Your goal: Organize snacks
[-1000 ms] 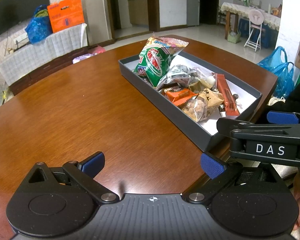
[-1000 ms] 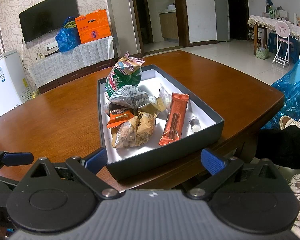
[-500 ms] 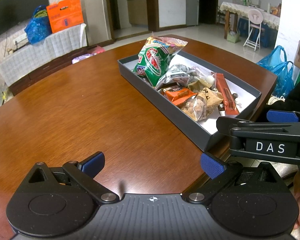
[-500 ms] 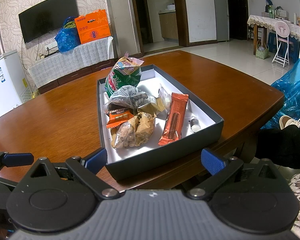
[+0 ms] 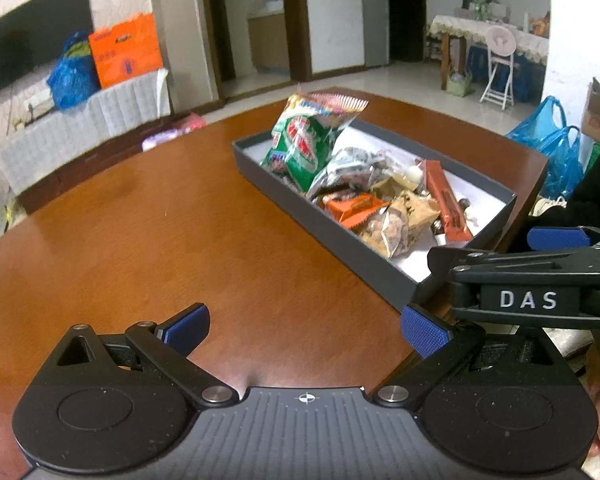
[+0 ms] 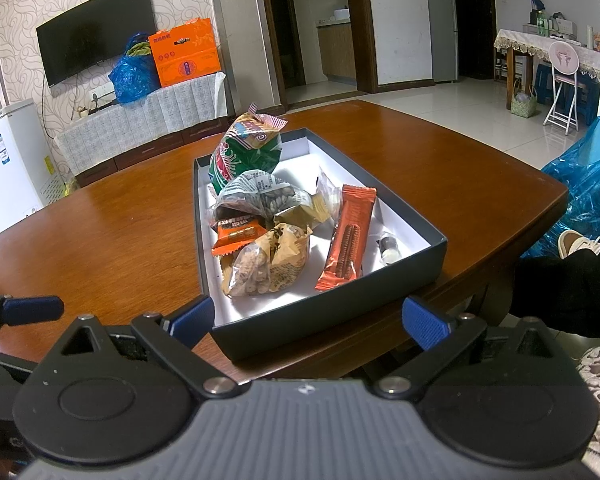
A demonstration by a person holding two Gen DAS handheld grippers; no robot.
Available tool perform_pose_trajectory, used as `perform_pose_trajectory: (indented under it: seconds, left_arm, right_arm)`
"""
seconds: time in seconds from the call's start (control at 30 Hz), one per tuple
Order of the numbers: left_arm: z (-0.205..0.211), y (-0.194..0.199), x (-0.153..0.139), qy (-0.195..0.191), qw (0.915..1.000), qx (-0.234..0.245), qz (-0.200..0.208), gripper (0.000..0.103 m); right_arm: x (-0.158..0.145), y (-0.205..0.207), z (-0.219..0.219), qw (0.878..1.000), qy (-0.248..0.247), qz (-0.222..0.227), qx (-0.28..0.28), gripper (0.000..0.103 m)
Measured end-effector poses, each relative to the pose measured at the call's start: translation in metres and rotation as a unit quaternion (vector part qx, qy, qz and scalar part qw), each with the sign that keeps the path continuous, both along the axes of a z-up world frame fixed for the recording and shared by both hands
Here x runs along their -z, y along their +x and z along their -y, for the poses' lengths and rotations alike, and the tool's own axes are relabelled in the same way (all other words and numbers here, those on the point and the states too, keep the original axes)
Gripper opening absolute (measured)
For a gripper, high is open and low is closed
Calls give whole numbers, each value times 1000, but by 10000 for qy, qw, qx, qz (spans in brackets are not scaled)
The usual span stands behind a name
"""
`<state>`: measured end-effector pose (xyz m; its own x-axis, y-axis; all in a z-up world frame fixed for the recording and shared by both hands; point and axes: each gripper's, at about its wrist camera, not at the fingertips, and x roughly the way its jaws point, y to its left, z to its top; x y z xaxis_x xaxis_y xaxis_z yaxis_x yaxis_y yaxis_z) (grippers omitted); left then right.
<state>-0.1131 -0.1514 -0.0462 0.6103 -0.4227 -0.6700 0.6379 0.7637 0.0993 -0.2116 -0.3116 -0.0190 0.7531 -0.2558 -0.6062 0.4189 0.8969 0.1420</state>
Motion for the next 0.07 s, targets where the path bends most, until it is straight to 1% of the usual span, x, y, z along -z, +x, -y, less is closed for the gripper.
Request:
perform_pose_trajectory:
  seconds: [0.07]
  left_arm:
    - [1, 0, 0, 9, 10000, 61, -6, 103]
  right_arm:
    - [0, 0, 0, 10000, 2, 1, 1, 102]
